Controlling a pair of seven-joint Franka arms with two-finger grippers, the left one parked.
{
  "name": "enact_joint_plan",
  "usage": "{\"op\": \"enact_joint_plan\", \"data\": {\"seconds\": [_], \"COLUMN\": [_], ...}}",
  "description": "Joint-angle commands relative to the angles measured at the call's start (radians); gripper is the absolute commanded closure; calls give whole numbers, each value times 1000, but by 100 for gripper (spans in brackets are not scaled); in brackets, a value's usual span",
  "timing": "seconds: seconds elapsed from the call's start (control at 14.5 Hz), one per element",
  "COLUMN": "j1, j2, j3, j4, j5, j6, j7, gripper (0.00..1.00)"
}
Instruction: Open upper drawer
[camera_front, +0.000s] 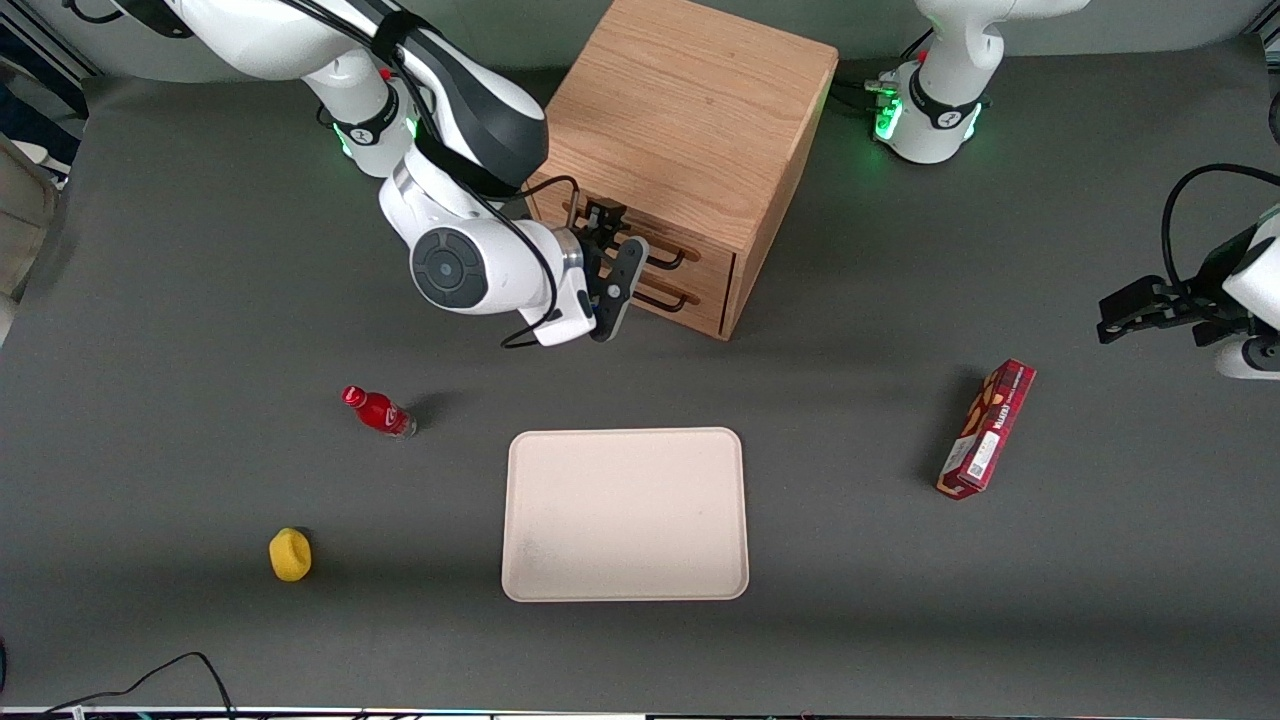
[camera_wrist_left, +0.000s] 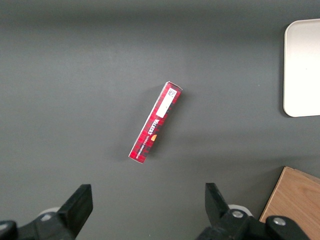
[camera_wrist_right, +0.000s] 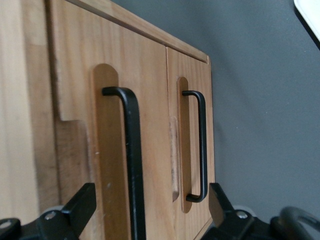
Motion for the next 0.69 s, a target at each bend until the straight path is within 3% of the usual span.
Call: {"op": "enact_joint_plan", "data": {"seconds": [0.0, 0.62], "j1": [5, 15], "j2": [25, 80], "j3": [5, 5], "j4": [9, 11], "j5": [-25, -105], "j6": [24, 78], "j7": [-5, -3], "gripper": [0, 0]}}
